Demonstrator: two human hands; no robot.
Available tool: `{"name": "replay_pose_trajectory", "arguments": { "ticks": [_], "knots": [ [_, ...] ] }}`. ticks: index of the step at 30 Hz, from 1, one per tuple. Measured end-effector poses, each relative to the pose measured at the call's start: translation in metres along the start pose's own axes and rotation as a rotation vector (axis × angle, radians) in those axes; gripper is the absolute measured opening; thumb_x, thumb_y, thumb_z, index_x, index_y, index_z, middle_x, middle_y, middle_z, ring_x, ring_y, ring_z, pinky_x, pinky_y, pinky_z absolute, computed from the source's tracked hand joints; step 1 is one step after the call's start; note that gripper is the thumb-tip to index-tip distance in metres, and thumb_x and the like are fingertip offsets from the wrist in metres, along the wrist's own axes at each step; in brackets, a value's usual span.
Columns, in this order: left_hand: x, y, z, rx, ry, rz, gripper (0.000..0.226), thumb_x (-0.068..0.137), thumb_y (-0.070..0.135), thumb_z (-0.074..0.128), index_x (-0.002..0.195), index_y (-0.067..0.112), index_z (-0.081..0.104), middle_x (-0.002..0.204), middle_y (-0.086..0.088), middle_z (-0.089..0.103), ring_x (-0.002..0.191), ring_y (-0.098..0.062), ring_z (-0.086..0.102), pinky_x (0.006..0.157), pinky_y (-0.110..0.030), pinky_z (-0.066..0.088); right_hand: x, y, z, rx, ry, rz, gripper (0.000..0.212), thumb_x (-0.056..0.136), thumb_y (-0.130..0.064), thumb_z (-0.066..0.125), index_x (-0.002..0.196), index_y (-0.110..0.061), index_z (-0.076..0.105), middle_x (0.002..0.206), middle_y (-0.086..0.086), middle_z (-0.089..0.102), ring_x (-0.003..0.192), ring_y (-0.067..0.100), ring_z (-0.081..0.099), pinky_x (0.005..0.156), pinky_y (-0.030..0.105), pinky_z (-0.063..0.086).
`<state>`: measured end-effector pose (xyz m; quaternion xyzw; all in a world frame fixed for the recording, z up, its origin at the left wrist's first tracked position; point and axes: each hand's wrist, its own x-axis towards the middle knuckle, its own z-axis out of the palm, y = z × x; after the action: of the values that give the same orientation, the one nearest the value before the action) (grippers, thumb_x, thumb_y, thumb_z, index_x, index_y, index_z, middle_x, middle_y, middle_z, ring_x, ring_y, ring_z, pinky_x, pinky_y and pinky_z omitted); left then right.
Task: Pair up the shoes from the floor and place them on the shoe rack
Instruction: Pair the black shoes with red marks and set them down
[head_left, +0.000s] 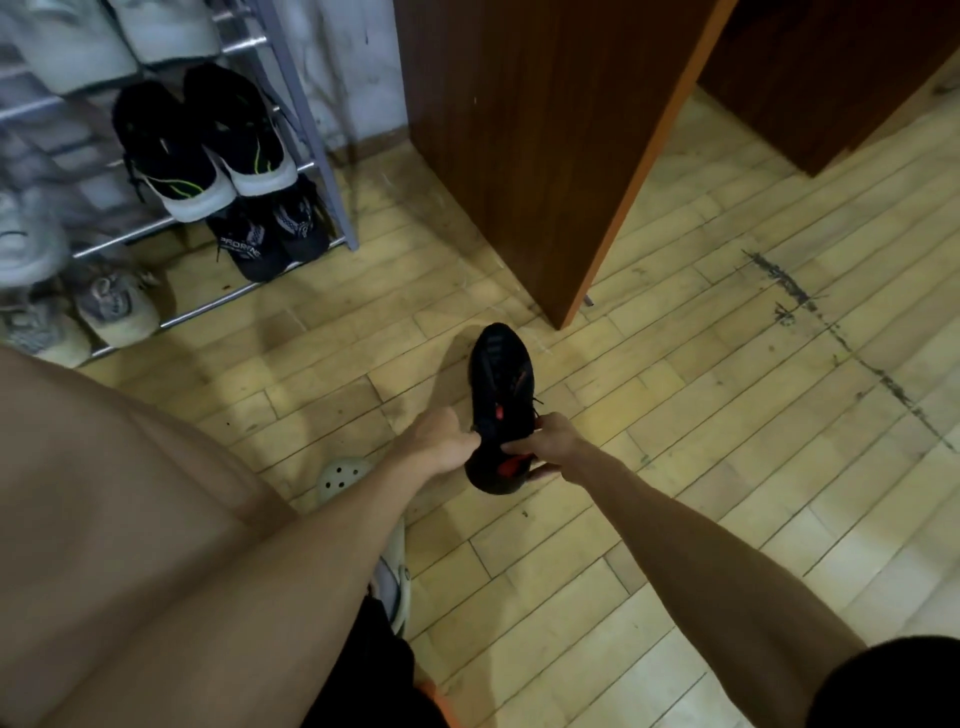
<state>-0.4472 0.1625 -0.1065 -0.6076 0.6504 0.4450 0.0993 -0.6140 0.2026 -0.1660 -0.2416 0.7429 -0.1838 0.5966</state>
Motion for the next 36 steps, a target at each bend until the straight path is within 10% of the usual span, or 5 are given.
{"name": "replay_pose_trajectory", "arguments": {
  "ticks": [7,12,17,21,36],
  "knots": [
    [-0.017,0.008,-0.067,-0.463,0.258,-0.021,0.033,0.085,0.025,0.06,0.115,0.011,0.059,0.116,-0.008,0.063,0.105,-0.029,0.059,0.092,-0.043,0.051,-0.047,-0.104,0.015,-0.112,-0.116,-0.291,0.05,0.078,-0.011,0.077,0.124,-0.008,0.057,0.109,0.003,0.063,0.097,0.022,0.061,0.067,0.035,0.059],
    [-0.057,-0.023,-0.139,-0.633,0.403,-0.033,0.011,0.086,0.019,0.062,0.09,0.01,0.057,0.098,-0.01,0.064,0.08,-0.023,0.063,0.063,-0.031,0.053,-0.09,-0.177,0.047,-0.147,-0.171,-0.511,0.05,0.078,-0.008,0.076,0.125,-0.009,0.057,0.115,0.006,0.068,0.1,0.022,0.063,0.077,0.042,0.058],
    [-0.127,-0.063,-0.223,-0.75,0.508,0.092,0.009,0.085,0.002,0.058,0.088,0.006,0.065,0.08,-0.008,0.066,0.066,-0.02,0.062,0.06,-0.028,0.054,-0.141,-0.249,0.113,-0.174,-0.251,-0.752,0.034,0.078,-0.013,0.077,0.109,-0.019,0.065,0.089,-0.008,0.07,0.071,0.003,0.067,0.048,0.018,0.051],
    [-0.191,-0.103,-0.281,-0.772,0.725,0.118,0.011,0.086,-0.001,0.053,0.089,0.0,0.064,0.084,-0.017,0.06,0.064,-0.025,0.055,0.059,-0.032,0.047,-0.189,-0.307,0.172,-0.191,-0.371,-0.881,0.037,0.081,-0.022,0.075,0.116,-0.017,0.063,0.094,-0.004,0.074,0.077,0.006,0.071,0.054,0.022,0.055],
    [-0.338,-0.335,-0.303,-1.064,1.03,0.002,0.011,0.087,0.01,0.064,0.098,0.013,0.064,0.092,-0.009,0.068,0.074,-0.02,0.064,0.075,-0.033,0.055,-0.298,-0.348,0.449,-0.789,-0.58,-0.852,0.018,0.078,-0.001,0.074,0.095,-0.005,0.069,0.078,0.004,0.072,0.066,0.017,0.068,0.051,0.024,0.056]
  ]
}}
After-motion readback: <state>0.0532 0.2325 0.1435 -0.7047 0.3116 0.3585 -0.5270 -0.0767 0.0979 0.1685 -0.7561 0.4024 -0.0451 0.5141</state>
